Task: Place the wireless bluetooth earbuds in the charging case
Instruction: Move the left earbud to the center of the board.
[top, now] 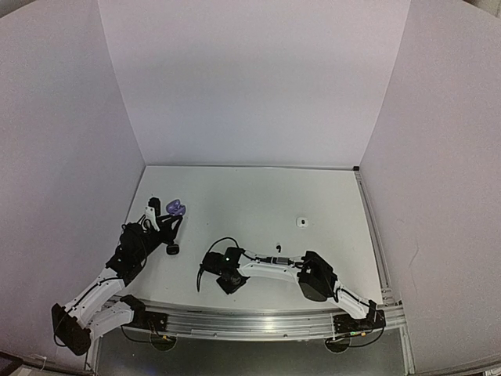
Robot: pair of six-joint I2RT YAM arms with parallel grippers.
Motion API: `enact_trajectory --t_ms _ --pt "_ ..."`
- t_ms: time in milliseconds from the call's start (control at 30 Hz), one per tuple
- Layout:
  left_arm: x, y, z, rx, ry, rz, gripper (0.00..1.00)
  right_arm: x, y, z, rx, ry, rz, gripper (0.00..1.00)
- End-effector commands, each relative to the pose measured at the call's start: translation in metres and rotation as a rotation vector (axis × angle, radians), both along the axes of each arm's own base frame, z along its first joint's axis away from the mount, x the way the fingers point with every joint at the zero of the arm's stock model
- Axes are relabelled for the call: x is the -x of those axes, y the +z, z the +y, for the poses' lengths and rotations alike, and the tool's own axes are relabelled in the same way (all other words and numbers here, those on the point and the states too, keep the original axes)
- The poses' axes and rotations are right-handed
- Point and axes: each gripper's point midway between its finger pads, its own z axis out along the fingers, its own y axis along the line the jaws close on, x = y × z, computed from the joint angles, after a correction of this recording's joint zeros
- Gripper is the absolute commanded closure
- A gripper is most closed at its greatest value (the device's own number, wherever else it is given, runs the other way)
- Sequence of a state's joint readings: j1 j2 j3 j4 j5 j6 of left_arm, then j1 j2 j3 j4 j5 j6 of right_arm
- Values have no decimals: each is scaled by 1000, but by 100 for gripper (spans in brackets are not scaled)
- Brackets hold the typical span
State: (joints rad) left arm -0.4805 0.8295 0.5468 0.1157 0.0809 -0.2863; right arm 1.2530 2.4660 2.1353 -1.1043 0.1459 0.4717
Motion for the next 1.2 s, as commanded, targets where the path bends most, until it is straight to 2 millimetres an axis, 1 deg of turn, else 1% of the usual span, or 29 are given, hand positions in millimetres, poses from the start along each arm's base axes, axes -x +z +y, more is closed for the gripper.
enact_trajectory --t_ms 0,100,200,300,500,600,700,800,933,1100,1167 --pt "1 9 -1 25 -10 -39 100 -7 27 -7 5 -8 -44 82" --pt "1 9 -1 25 -13 -38 100 -9 24 -7 14 -4 -53 82" --pt "1 9 -2 28 -15 -37 100 -14 28 -2 4 11 -77 82" --pt "2 10 -2 30 -19 -39 100 -19 29 0 2 15 -92 81" --pt "2 11 -2 30 -21 -41 100 -22 17 -10 32 10 -62 81" --pt "2 11 -2 30 -21 -42 100 -21 21 -6 13 17 -58 82" --pt "2 10 -2 28 -21 -38 100 -21 32 -1 -18 14 -58 82" --pt "3 10 -2 28 -20 -40 100 -17 38 1 -35 11 -48 83" --pt "2 10 -1 25 -16 -43 100 -11 28 -14 13 0 -27 83" --pt "2 9 -2 23 -19 -40 100 -21 32 -23 31 2 -41 82" --pt "2 9 -2 24 -18 -40 100 -23 31 -26 37 4 -32 82"
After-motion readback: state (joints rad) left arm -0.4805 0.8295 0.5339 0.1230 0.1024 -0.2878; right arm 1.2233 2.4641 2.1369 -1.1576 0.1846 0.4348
